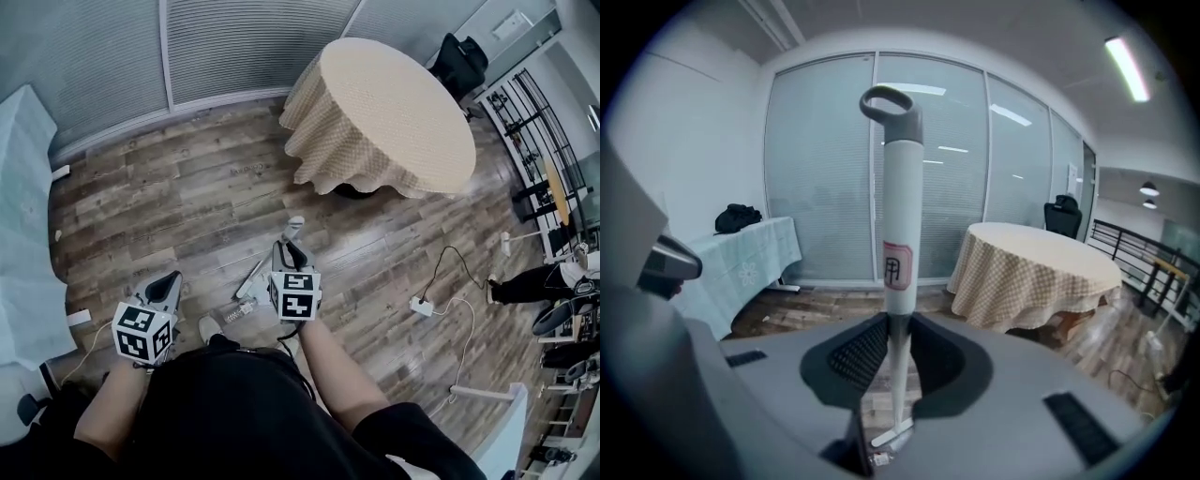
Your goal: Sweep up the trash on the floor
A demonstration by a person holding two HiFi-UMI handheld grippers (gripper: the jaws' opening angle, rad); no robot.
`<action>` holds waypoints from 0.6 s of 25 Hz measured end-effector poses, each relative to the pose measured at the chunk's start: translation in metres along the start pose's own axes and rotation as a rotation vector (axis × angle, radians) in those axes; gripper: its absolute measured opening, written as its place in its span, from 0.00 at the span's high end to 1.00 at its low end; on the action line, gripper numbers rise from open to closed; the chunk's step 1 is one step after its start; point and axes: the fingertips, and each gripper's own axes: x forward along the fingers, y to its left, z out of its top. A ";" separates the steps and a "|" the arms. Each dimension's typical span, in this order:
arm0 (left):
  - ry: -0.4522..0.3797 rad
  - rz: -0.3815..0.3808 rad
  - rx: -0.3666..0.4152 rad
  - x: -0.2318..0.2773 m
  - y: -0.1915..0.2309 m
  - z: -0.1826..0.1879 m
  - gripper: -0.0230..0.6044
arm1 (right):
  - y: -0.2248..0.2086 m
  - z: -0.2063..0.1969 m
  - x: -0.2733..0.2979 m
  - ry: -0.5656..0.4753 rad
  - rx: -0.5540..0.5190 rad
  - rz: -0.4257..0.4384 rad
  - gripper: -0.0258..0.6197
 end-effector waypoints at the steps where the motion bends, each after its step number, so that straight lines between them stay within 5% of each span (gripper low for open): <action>1: -0.004 -0.007 0.004 0.001 -0.004 0.003 0.97 | -0.002 0.009 -0.007 -0.021 0.005 0.000 0.83; 7: 0.008 -0.013 0.049 0.025 -0.032 0.021 0.97 | -0.018 0.061 -0.050 -0.153 0.015 0.002 0.83; 15: -0.045 -0.049 0.134 0.063 -0.095 0.090 0.97 | -0.053 0.113 -0.107 -0.270 0.033 -0.030 0.83</action>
